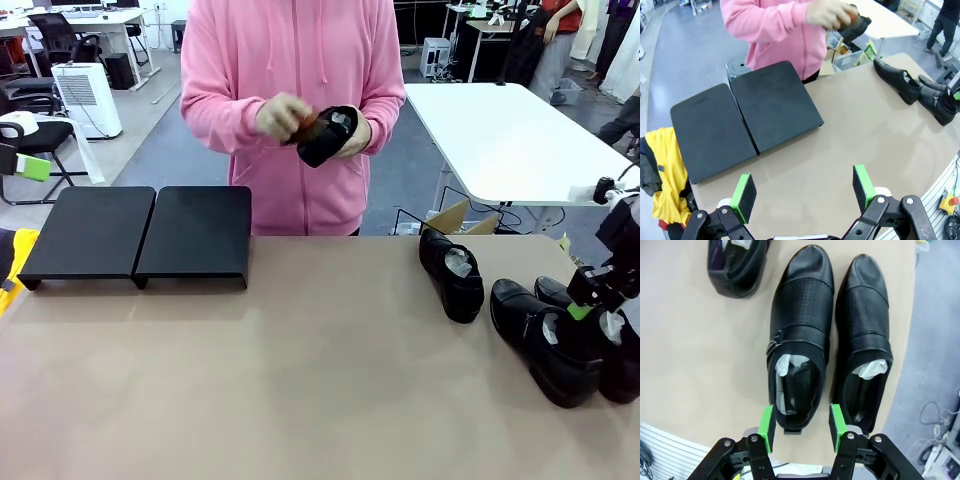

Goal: Organize the shoes by placing them on the stand.
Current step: Pick up one Shoe and place it in the middle of the table.

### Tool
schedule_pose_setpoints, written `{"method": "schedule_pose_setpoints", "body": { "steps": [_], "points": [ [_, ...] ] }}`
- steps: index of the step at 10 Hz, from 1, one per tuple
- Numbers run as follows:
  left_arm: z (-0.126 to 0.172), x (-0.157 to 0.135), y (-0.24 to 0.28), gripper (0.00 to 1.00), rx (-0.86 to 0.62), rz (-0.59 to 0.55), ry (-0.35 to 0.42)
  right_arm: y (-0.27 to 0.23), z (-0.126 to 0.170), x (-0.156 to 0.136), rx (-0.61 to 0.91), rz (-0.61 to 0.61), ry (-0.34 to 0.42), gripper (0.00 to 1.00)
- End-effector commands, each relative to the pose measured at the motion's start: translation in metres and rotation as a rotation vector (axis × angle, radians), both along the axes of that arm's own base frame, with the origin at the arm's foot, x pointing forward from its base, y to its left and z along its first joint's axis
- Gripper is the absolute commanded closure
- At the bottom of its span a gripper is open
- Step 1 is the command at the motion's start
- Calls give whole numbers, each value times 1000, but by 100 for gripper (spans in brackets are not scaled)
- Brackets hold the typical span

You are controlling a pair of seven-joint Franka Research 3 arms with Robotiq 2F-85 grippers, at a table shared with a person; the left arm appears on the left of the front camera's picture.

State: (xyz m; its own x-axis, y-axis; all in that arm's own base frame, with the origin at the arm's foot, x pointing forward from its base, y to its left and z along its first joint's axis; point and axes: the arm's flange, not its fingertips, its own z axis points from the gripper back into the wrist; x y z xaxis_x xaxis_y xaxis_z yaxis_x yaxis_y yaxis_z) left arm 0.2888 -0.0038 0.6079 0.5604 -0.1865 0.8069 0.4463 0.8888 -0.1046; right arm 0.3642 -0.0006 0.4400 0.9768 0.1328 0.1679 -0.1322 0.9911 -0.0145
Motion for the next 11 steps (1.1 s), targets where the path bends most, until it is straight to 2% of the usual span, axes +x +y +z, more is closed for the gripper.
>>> {"method": "schedule_pose_setpoints", "body": {
  "steps": [1,4,11],
  "points": [
    [1,-1,2,0,-1,-9,-7,1,-35,-9,-21,-44,9,42],
    [1,-1,2,0,-1,-9,-7,-4,-60,-7,-58,-63,19,42],
    [1,-1,2,0,-1,-9,-7,-7,-98,-10,-59,-82,120,42]
  ]
}}
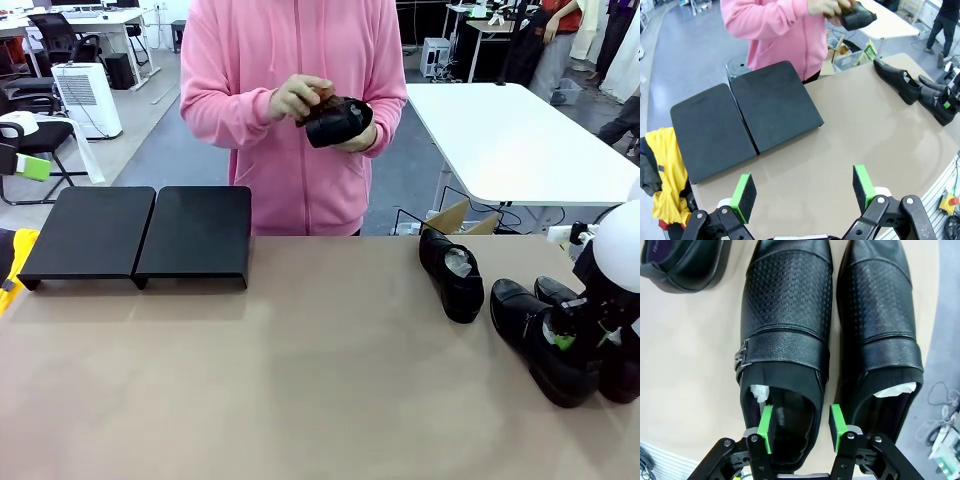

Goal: Organize the shoes by placing them on the stand.
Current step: Pick up one Shoe and place it in the middle of the table.

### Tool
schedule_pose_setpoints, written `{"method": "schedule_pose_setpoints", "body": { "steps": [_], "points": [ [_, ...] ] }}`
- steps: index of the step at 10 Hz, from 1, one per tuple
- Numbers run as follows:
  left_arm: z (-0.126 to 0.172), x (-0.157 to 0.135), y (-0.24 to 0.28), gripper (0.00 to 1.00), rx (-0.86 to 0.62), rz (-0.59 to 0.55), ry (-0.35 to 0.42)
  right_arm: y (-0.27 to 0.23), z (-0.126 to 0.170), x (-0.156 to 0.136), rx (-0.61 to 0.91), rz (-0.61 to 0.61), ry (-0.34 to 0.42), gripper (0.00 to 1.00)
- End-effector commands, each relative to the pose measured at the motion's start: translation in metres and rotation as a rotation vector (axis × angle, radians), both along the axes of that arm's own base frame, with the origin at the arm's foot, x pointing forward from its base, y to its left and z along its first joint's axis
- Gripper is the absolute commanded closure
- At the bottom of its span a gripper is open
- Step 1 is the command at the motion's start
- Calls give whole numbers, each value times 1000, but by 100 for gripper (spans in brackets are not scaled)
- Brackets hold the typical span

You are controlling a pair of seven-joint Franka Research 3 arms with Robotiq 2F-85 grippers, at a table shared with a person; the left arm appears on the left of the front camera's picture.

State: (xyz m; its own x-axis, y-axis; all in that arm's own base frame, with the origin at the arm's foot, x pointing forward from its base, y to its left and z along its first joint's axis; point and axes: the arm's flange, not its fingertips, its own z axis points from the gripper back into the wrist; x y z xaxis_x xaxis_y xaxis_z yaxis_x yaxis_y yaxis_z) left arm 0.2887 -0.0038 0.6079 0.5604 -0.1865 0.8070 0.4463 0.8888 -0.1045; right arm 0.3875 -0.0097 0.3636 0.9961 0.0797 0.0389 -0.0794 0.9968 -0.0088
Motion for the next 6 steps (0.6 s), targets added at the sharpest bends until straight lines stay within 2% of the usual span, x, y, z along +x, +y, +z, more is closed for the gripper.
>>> {"method": "schedule_pose_setpoints", "body": {
  "steps": [1,5,6],
  "points": [
    [1,-1,1,0,-1,-9,-6,0,-27,-32,-47,-28,2,42],
    [1,-1,1,0,-1,-9,-6,-5,-41,-29,-51,-40,9,42],
    [1,-1,1,0,-1,-9,-6,-6,-41,-30,-52,-33,4,50]
  ]
}}
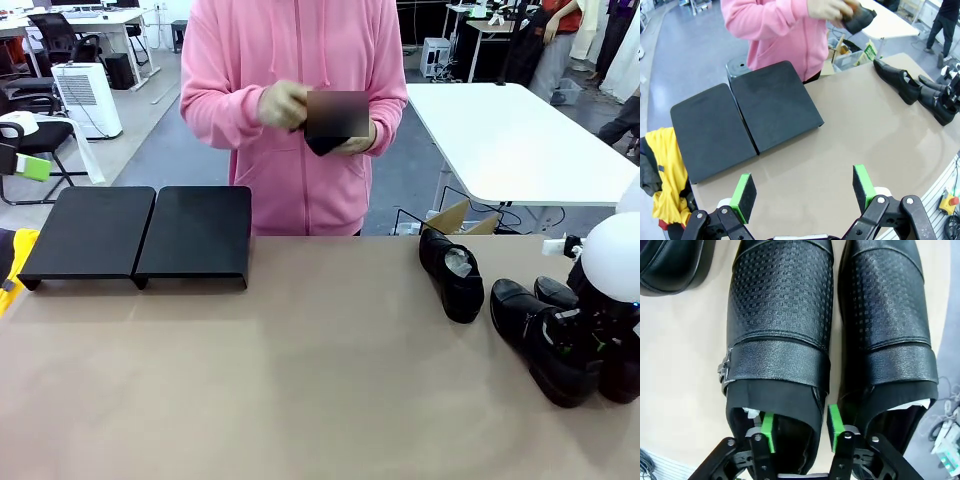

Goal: Organize the shoes by placing them on the stand.
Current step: Pick up one Shoe and place it in the middle of the table.

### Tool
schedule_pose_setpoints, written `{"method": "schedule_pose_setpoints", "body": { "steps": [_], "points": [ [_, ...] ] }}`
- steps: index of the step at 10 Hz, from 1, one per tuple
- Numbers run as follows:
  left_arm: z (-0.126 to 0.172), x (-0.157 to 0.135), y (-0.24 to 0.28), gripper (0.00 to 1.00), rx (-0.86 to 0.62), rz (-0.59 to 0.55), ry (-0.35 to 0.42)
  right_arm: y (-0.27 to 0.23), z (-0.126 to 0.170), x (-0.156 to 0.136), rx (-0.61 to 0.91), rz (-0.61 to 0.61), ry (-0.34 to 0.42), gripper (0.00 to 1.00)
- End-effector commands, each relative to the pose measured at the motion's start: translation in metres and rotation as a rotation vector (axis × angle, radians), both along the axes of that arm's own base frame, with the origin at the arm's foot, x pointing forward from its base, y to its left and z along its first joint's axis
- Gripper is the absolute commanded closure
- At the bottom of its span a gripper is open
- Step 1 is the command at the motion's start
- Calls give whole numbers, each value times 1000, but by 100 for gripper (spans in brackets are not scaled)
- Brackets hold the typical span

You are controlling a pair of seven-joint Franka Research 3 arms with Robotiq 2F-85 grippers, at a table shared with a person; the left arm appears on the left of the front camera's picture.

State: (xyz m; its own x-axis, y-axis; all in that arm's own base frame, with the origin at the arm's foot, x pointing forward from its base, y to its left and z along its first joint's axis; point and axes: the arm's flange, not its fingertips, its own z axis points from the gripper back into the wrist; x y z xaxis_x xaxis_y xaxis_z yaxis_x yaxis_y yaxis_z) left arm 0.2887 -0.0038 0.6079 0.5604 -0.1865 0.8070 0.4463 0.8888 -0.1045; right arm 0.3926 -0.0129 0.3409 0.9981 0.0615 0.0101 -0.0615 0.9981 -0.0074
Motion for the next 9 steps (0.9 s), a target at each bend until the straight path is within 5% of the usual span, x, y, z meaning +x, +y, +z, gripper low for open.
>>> {"method": "schedule_pose_setpoints", "body": {
  "steps": [1,3,9],
  "points": [
    [1,-1,1,0,-1,-9,-6,-4,-20,-35,-51,-7,-26,68],
    [1,-1,1,0,-1,-9,-6,-5,-24,-34,-54,1,-8,100],
    [1,-1,1,0,-1,-9,-6,-5,-7,-42,-8,-13,-20,100]
  ]
}}
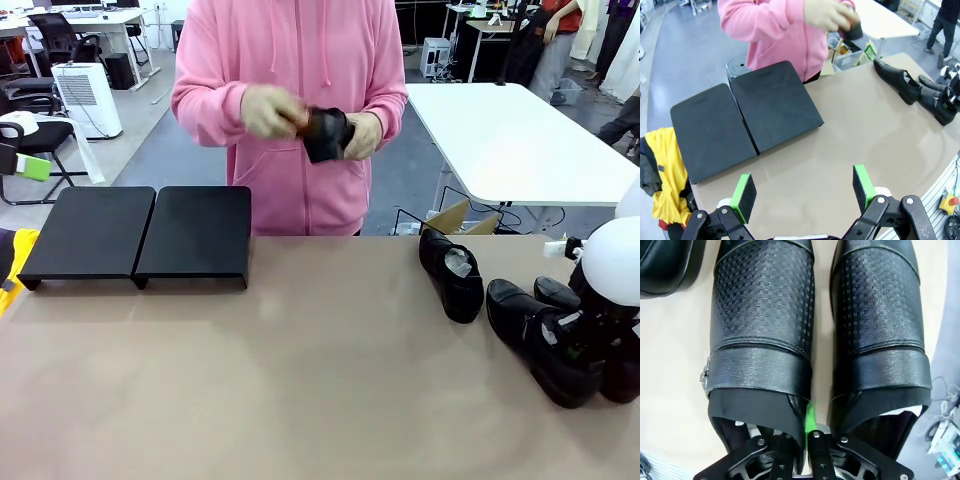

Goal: Organize the shoes by placing them on the stand.
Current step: Pick up one Shoe and place it in the middle of the table.

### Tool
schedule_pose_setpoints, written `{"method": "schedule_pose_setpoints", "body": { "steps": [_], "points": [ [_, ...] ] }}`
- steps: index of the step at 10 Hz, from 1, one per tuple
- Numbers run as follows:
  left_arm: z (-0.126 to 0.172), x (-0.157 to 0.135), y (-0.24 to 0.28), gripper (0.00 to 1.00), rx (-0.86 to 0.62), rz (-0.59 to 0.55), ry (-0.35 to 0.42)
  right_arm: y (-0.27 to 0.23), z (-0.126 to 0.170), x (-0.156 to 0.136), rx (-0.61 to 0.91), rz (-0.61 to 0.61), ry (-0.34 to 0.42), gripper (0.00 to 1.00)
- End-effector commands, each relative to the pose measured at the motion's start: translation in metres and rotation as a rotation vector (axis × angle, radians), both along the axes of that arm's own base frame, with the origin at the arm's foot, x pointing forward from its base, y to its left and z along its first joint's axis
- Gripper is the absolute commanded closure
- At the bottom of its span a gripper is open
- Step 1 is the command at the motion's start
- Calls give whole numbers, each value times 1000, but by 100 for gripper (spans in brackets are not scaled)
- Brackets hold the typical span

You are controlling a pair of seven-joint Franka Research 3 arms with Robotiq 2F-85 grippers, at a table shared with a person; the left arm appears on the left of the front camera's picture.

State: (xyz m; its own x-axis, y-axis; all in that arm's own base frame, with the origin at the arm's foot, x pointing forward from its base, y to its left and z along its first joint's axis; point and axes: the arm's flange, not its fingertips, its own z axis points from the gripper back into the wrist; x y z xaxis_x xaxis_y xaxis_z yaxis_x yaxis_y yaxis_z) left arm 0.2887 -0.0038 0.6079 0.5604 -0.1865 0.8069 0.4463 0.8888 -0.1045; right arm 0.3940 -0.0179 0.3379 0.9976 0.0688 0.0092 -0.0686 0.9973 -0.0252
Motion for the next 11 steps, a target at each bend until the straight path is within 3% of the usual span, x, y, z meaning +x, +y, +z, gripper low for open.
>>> {"method": "schedule_pose_setpoints", "body": {
  "steps": [1,3,5,7,10,11],
  "points": [
    [1,-1,1,0,-1,-9,-7,-1,18,-51,18,-64,-72,100],
    [1,-1,1,0,-1,-9,-7,-5,68,-71,67,-180,-187,100],
    [1,-1,1,0,-1,-9,-7,-2,122,-94,209,-240,-275,100],
    [1,-1,1,0,-1,-9,-7,15,151,-123,337,-189,-279,100],
    [1,-1,1,0,-1,-9,-7,51,157,-149,374,-58,-265,100],
    [1,-1,1,0,-1,-9,-7,25,197,-110,341,-140,-265,100]
  ]
}}
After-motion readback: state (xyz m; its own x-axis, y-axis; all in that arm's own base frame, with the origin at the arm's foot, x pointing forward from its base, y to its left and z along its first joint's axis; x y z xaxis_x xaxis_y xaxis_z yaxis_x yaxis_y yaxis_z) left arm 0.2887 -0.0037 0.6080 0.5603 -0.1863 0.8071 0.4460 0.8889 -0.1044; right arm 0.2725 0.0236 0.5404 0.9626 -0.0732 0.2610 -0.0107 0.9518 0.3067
